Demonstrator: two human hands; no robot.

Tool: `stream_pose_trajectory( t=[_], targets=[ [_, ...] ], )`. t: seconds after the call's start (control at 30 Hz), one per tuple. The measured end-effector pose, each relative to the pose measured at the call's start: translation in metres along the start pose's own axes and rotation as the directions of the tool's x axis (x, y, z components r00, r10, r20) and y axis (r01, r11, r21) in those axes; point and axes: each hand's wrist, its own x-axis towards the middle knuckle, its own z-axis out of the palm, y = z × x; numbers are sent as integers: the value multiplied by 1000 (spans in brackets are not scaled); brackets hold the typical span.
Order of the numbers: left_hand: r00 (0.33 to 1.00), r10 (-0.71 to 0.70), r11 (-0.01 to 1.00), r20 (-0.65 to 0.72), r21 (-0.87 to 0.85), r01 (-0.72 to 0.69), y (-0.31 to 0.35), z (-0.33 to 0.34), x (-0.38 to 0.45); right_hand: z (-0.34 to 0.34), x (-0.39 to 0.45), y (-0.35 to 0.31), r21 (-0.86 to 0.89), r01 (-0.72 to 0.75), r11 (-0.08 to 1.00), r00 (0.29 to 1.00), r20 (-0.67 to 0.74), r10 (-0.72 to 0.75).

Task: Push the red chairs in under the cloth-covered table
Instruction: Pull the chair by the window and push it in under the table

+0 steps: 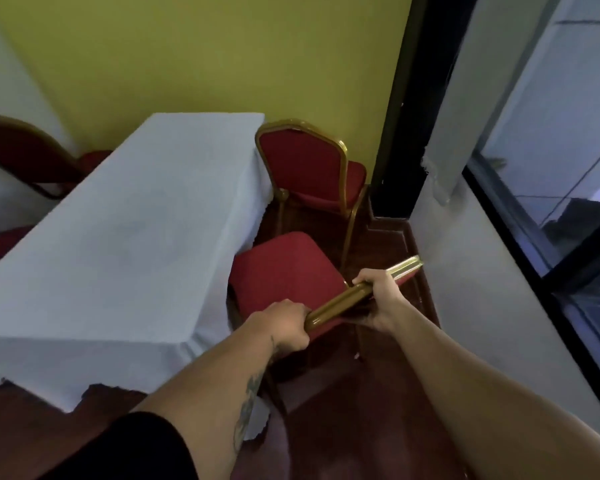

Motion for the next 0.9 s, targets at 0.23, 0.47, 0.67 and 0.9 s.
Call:
stream_pose_trajectory(
  t=[0.23, 0.47, 0.67, 0.9],
  targets=[
    [995, -83, 995, 62, 54, 80, 12, -8, 19, 5, 26, -29, -193, -27, 981, 1000, -9, 25],
    [983, -182, 982, 1, -57, 182, 16, -13, 30, 22, 48, -56, -280, -22, 960, 998, 54, 39],
    [945, -326, 937, -34, -144, 319, 22, -24, 42, 35, 75, -79, -378, -42, 925, 994, 81, 79],
    [881, -471, 858, -31, -248, 450, 58, -27, 63, 33, 107, -111, -504, -44, 863, 969, 190, 160]
  ],
)
